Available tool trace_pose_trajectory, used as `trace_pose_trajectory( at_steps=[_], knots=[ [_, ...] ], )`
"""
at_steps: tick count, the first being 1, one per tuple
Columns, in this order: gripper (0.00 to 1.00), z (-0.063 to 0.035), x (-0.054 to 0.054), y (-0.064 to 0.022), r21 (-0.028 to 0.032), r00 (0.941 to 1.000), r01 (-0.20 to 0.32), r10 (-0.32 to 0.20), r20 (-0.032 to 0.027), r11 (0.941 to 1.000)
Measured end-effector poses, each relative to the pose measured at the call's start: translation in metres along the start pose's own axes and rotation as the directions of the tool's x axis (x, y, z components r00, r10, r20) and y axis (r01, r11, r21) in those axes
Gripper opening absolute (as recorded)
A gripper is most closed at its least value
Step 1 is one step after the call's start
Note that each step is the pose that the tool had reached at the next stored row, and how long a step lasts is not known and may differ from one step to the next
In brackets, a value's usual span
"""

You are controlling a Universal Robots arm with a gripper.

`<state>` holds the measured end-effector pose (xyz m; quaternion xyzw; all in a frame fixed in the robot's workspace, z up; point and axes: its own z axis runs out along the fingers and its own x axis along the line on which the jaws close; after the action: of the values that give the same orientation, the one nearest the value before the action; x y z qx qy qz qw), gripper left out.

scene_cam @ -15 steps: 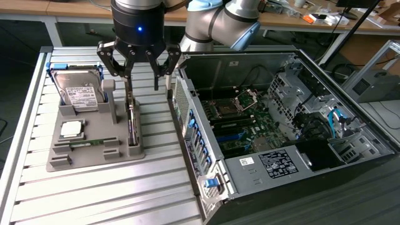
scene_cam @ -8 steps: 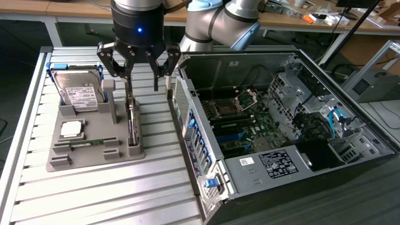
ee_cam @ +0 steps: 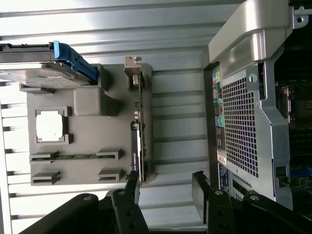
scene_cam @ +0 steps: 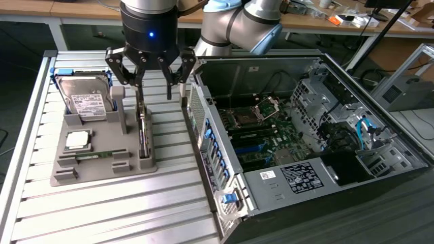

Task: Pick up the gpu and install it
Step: 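Pick up the gpu and move the gpu toward the slot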

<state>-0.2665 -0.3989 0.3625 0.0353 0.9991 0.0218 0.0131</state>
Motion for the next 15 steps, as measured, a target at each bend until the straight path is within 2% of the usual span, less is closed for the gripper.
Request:
trace_pose_trajectory(
  at_steps=[15],
  knots=[
    [0.56, 0.0065, 0.0011, -0.0001, 0.0001, 1.0, 0.0, 0.0, -0.0001, 1.0]
  ],
)
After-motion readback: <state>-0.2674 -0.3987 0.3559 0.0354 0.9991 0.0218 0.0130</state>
